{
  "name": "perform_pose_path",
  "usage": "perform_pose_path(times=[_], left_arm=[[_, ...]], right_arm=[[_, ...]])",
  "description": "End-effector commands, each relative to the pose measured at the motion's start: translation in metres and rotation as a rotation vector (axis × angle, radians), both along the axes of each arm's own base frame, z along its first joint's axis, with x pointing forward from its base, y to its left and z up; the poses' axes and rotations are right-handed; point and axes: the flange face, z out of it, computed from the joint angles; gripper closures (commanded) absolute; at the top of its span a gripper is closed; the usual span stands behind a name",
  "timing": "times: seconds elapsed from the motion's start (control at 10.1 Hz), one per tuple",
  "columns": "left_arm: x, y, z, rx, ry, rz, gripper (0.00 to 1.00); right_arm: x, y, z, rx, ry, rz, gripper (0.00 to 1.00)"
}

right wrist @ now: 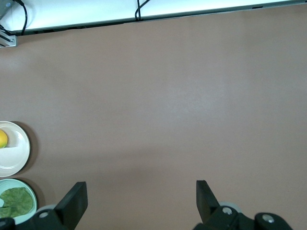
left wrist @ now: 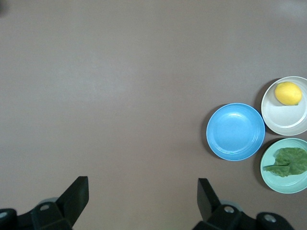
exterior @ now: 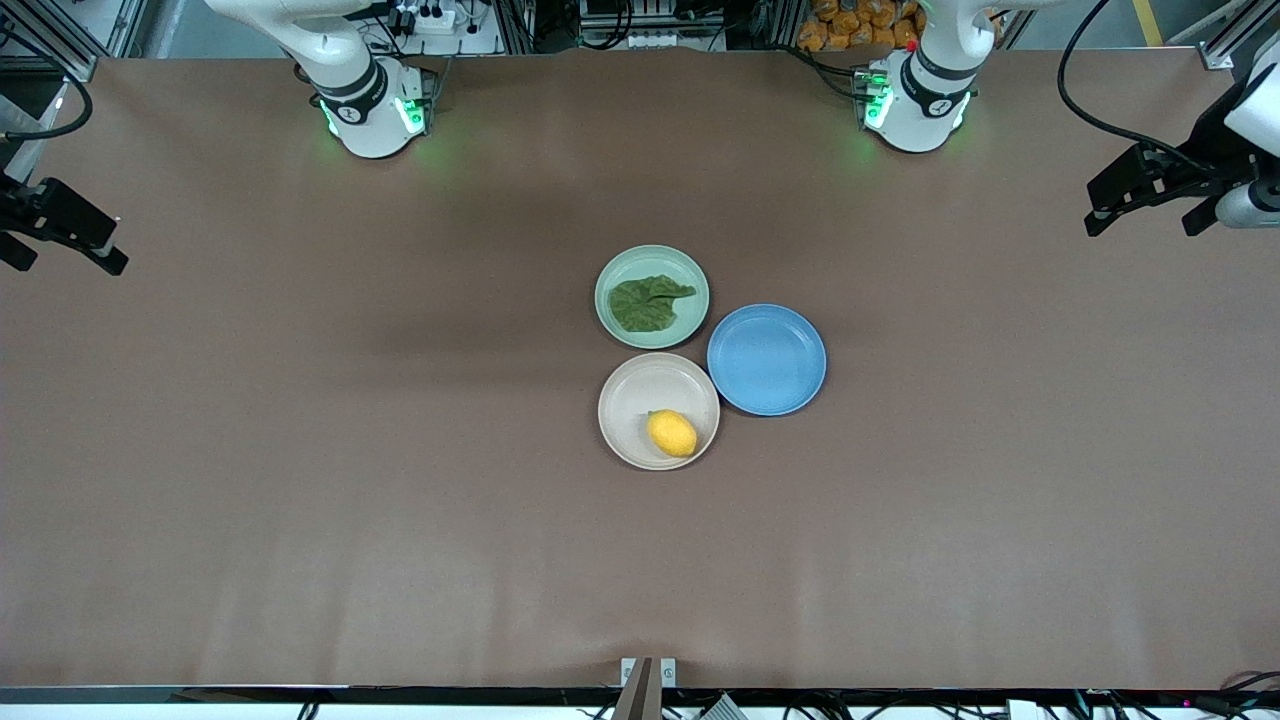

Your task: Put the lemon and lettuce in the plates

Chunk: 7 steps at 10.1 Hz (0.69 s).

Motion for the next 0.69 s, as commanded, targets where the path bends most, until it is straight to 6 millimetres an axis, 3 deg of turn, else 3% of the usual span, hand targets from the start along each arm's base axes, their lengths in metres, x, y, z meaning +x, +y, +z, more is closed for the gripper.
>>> perform_pose_path(times=[0.0,0.6], left_arm=[[0.003,-0.003,0.004,0.009,0.011,-0.024,0.0],[0.003,-0.014,0.002,-0.015,0.015,-0.031,0.0]], right_arm=[[-0.009,-0.009,0.003,0.024,-0.001,-0.014,0.0],[-0.011,-0.015,-0.002,0.008,0.026,-0.01,0.0]])
